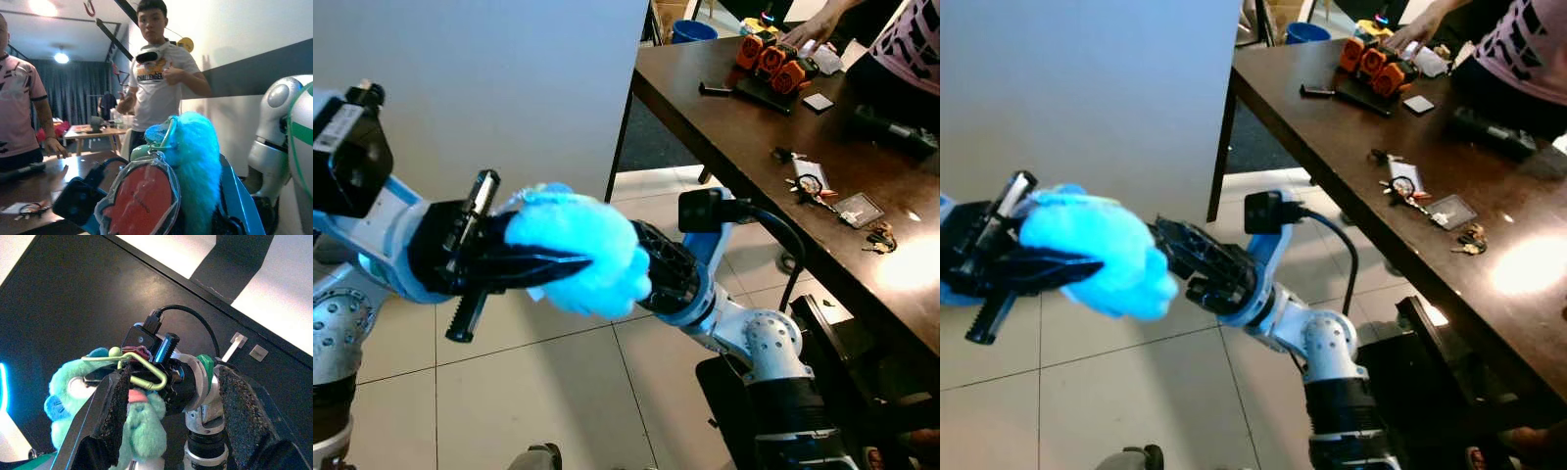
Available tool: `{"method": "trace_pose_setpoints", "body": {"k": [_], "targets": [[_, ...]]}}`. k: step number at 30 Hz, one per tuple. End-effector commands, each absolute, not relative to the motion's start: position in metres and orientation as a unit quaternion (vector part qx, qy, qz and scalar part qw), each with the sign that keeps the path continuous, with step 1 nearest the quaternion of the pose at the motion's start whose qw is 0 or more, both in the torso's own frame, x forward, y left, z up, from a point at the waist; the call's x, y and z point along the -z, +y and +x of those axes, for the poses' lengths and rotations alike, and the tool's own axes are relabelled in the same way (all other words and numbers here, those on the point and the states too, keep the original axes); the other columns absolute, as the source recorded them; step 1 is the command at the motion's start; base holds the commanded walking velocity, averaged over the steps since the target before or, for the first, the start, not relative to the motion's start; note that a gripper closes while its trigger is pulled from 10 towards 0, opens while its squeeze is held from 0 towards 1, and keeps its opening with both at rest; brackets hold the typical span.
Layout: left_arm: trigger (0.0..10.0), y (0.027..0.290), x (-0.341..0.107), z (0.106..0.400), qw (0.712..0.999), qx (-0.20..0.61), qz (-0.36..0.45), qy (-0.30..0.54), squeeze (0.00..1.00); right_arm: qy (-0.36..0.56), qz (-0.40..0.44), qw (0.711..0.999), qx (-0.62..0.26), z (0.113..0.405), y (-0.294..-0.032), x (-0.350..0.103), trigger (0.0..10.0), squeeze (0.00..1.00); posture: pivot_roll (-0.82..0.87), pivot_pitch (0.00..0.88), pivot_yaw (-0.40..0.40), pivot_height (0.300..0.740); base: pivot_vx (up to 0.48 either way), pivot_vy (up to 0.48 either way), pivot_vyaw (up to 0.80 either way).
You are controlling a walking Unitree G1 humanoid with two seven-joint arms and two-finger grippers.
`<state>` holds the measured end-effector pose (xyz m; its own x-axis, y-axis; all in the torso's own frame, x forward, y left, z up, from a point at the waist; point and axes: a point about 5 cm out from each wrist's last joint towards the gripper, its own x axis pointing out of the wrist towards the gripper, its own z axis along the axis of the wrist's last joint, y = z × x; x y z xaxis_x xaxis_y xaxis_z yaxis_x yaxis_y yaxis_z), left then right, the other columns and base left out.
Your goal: Hang keys on a hook
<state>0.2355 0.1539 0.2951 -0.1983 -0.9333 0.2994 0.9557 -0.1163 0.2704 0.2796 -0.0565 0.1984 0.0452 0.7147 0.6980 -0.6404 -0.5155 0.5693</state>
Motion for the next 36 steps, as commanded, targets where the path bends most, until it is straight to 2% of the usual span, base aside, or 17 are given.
{"method": "trace_pose_setpoints", "body": {"k": [1,9,15,25,36], "targets": [[10.0,0.148,-0.294,0.23,0.61,0.767,-0.027,-0.199,0.0,0.029,0.52,0.492,-0.697,0.277,-0.059,-0.2,10.0,0.0,0.19,0.057,-0.05,0.74,0.0,0.0,0.0],[10.0,0.143,-0.289,0.225,0.592,0.781,-0.045,-0.193,0.0,0.039,0.503,0.483,-0.716,0.272,-0.057,-0.197,10.0,0.0,0.19,0.059,-0.048,0.74,0.0,0.0,0.0],[10.0,0.142,-0.288,0.224,0.583,0.788,-0.047,-0.189,0.0,0.046,0.49,0.487,-0.721,0.274,-0.055,-0.194,10.0,0.0,0.19,0.057,-0.046,0.74,0.0,0.0,0.0],[10.0,0.139,-0.288,0.222,0.572,0.797,-0.052,-0.187,0.0,0.051,0.491,0.448,-0.746,0.268,-0.048,-0.196,10.0,0.0,0.2,0.055,-0.047,0.74,0.0,0.0,0.0],[10.0,0.137,-0.287,0.221,0.568,0.8,-0.054,-0.186,0.0,0.045,0.489,0.436,-0.754,0.268,-0.047,-0.197,10.0,0.0,0.21,0.049,-0.05,0.74,0.0,0.0,0.0]]}}
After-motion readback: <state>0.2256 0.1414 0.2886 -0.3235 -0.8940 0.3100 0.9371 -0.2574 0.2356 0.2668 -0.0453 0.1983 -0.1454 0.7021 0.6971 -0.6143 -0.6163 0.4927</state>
